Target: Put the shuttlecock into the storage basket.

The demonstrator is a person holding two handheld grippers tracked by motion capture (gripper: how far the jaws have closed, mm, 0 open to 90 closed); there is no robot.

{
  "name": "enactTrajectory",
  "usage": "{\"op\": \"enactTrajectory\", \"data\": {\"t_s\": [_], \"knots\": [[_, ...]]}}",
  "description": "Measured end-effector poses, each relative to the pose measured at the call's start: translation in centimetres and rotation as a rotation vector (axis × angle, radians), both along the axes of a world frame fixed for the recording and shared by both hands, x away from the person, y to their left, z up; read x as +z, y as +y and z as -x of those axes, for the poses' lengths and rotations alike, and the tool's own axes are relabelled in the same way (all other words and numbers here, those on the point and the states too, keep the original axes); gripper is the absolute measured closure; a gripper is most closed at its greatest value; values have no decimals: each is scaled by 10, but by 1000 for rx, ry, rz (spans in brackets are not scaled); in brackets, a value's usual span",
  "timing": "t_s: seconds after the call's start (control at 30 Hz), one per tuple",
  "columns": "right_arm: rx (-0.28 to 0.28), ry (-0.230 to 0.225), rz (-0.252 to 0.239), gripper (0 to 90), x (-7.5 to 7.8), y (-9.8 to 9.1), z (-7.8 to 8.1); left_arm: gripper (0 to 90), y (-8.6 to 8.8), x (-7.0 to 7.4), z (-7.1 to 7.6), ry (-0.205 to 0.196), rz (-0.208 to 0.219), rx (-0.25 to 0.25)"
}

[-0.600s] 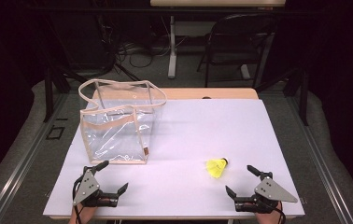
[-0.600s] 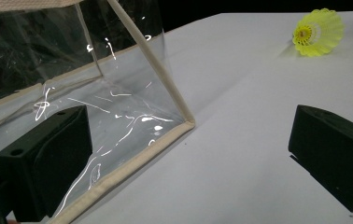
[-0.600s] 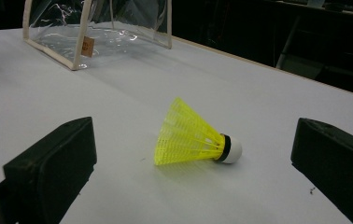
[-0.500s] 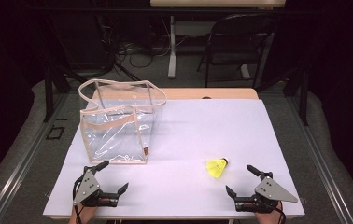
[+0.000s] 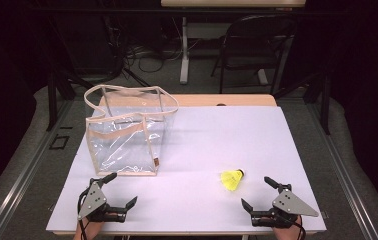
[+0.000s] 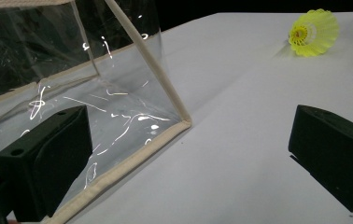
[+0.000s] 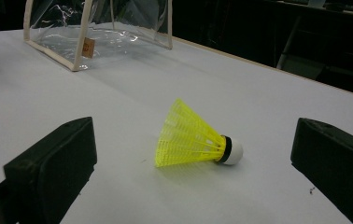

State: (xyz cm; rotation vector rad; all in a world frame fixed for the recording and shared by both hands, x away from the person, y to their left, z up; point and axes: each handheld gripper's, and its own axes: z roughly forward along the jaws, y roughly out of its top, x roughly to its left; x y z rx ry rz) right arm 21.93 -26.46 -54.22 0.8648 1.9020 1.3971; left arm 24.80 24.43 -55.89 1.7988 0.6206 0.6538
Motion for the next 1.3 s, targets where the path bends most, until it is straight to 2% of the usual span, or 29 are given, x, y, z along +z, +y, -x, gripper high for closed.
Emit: {"op": "enactTrajectory", "data": {"t_s": [0.37,1.3], "knots": [[-1,5,-1,0,-1,-1,-2,0,-9,1,-5,11,-4,-29],[6,28,16,2,-4,0,-4,0,-41,5,-15,6,-26,-120]]}}
